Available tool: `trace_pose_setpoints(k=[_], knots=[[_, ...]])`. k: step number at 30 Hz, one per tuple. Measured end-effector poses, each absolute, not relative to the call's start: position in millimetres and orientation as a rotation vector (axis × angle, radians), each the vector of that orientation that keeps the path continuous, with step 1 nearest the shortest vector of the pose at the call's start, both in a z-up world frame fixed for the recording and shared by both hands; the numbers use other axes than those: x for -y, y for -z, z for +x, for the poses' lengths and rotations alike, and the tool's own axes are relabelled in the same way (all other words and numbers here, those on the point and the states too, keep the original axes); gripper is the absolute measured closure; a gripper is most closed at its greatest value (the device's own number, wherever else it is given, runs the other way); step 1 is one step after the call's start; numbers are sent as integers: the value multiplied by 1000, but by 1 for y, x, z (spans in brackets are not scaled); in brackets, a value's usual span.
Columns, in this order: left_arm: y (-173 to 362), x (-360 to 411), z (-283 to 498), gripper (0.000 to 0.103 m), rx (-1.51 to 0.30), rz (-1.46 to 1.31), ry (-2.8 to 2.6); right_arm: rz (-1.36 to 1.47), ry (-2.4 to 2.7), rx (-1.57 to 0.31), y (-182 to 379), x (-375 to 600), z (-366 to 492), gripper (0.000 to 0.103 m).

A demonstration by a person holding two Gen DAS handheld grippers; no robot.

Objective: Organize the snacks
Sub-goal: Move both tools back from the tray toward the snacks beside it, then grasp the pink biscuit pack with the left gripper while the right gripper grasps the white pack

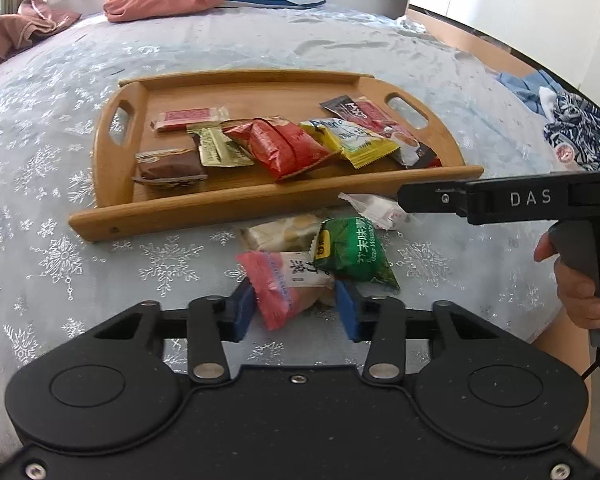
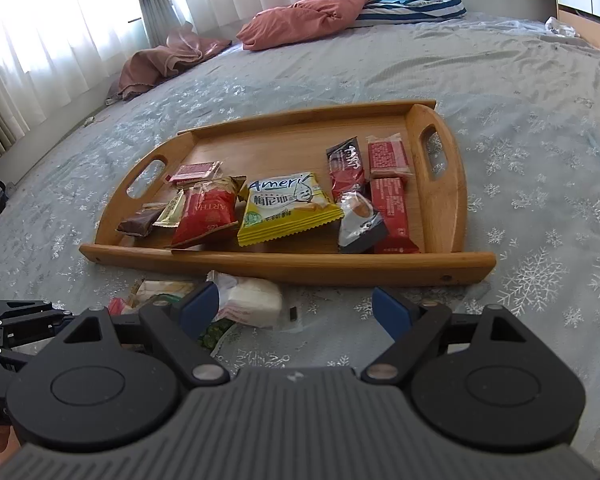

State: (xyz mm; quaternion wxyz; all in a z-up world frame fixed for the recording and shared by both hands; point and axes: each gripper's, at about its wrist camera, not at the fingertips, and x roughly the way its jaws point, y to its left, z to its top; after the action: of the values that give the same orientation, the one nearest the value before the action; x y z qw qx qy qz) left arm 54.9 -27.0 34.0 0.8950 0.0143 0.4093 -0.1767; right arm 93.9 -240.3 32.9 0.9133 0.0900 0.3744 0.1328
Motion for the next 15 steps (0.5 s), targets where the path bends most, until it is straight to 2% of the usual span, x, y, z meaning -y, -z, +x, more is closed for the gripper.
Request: trace_pose_setpoints(k=[2, 9, 11, 15], knots=[[-34, 24, 55, 70, -852, 28, 364, 187, -276, -773, -33, 239, 95, 11], [-29, 27, 50, 70, -856, 64, 365, 189, -293, -779, -32, 229, 97, 11], [-29, 29, 51, 60, -856, 61, 371, 183, -295, -778, -32, 227, 97, 11], [-27, 35, 52, 51, -856, 60, 382, 183, -297, -784, -31, 225, 98, 11]])
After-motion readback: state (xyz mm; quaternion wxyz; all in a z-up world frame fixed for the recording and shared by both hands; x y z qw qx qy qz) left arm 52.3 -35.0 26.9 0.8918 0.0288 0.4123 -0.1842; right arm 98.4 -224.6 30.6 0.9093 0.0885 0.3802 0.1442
